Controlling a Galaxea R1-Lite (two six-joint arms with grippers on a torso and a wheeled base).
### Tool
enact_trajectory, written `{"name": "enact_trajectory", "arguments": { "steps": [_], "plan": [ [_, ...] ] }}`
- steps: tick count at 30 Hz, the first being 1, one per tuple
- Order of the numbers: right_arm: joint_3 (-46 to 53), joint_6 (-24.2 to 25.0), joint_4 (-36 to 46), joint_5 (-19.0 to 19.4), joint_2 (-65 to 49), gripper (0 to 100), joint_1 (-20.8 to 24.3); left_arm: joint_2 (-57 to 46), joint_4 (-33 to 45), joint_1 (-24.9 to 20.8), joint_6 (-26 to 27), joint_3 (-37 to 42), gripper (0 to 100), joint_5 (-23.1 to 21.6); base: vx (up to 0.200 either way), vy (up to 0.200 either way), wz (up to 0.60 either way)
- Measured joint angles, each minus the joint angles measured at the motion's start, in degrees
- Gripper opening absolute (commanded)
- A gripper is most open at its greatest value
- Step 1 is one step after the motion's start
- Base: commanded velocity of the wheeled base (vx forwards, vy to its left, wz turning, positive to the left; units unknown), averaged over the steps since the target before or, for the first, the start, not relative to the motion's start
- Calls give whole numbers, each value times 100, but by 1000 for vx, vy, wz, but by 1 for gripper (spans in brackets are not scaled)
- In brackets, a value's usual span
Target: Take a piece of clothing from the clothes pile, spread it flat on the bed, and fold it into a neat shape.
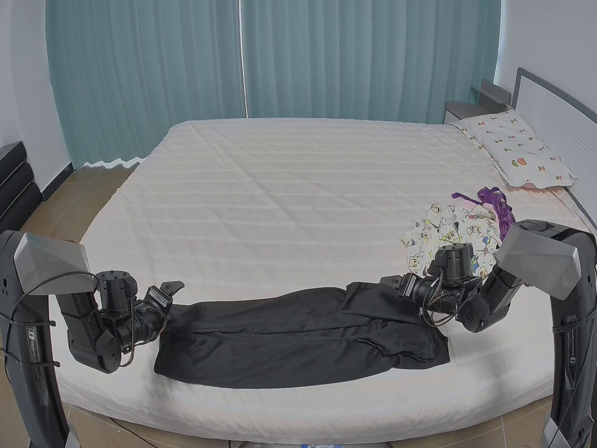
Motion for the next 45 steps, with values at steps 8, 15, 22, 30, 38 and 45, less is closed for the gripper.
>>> {"name": "enact_trajectory", "arguments": {
  "steps": [8,15,22,30,38,45],
  "plan": [
    [174,-375,307,-1,-12,0,-22,2,2,0,-2,-1,100,-11,0,0,0],
    [391,-785,468,-9,-144,0,-143,2,0,0,-7,-11,100,-11,0,0,0],
    [623,-1020,516,-20,-321,0,-228,2,0,4,-9,-28,100,-6,0,0,0],
    [741,-1165,512,-22,-417,100,-262,-44,2,17,-5,63,100,83,0,0,0],
    [778,-1090,499,-50,-552,100,-280,-540,692,-51,46,385,100,380,0,0,0],
    [848,-963,455,-50,-673,100,-278,-1001,1974,-254,50,391,100,651,0,0,0]
  ]
}}
